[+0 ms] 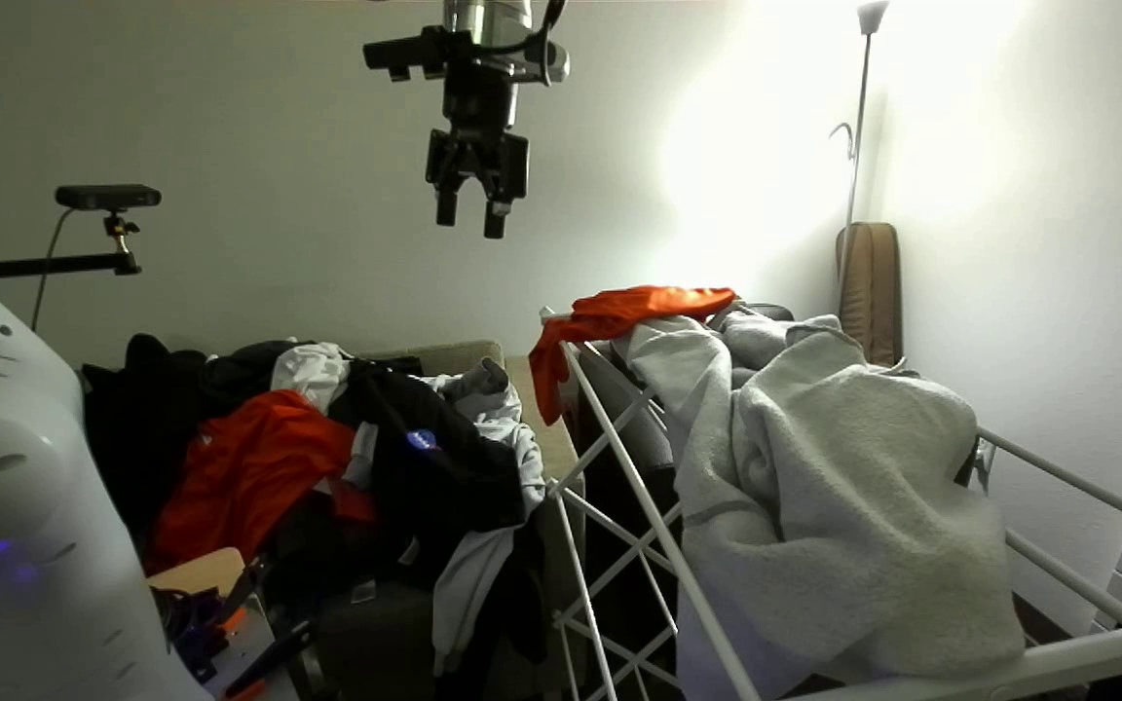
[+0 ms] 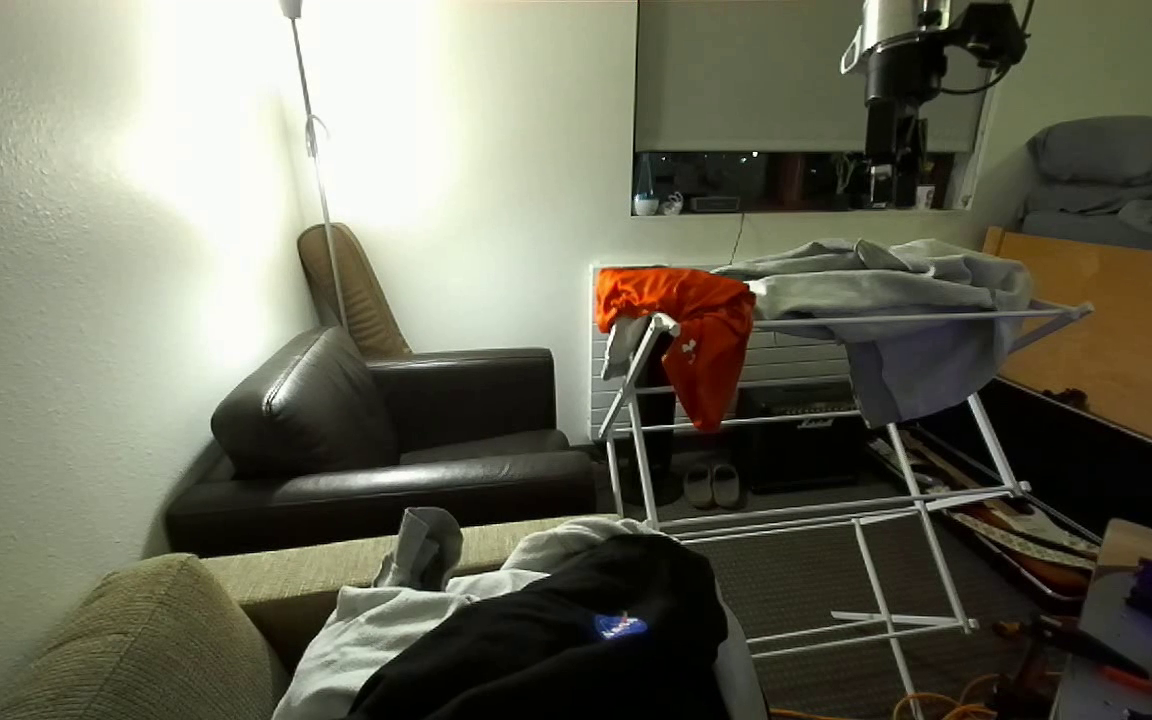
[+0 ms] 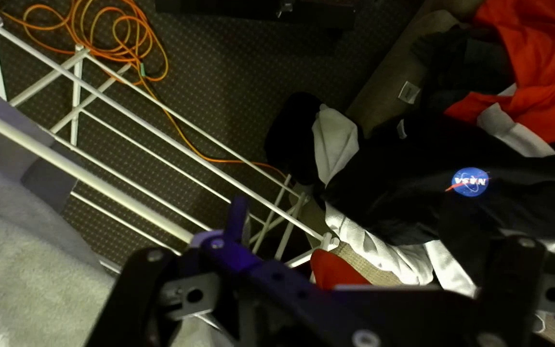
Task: Put the orange cloth on the couch
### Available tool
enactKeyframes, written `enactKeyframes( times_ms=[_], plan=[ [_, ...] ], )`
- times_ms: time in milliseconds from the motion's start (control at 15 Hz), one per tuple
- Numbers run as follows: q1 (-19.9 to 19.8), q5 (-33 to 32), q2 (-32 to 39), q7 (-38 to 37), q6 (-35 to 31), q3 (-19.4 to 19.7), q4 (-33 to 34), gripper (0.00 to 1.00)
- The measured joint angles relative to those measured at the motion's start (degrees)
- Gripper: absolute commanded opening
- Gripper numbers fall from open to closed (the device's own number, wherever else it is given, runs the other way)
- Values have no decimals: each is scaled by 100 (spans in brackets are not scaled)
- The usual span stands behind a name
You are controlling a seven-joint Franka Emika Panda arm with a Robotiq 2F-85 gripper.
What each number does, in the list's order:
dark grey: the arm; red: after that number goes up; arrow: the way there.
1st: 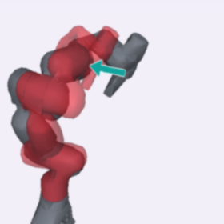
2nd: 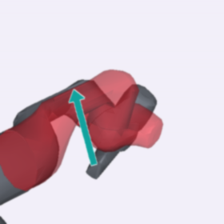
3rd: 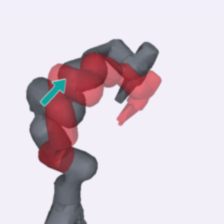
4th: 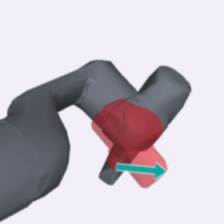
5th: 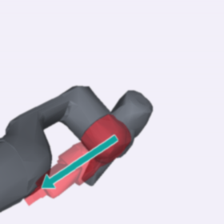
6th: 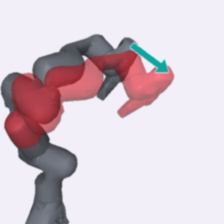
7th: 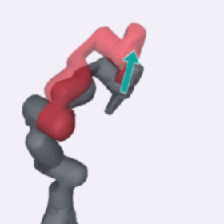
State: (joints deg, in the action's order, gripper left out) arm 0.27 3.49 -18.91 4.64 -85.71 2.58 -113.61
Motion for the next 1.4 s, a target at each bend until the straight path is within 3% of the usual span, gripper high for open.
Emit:
enactKeyframes(
  times_ms=[667, 1400],
  plan=[
    [12, -345, 1396, 853, -401, -55, 1168, 100],
    [-4, -584, 2802, 1087, -919, -115, 2501, 100]
  ],
)
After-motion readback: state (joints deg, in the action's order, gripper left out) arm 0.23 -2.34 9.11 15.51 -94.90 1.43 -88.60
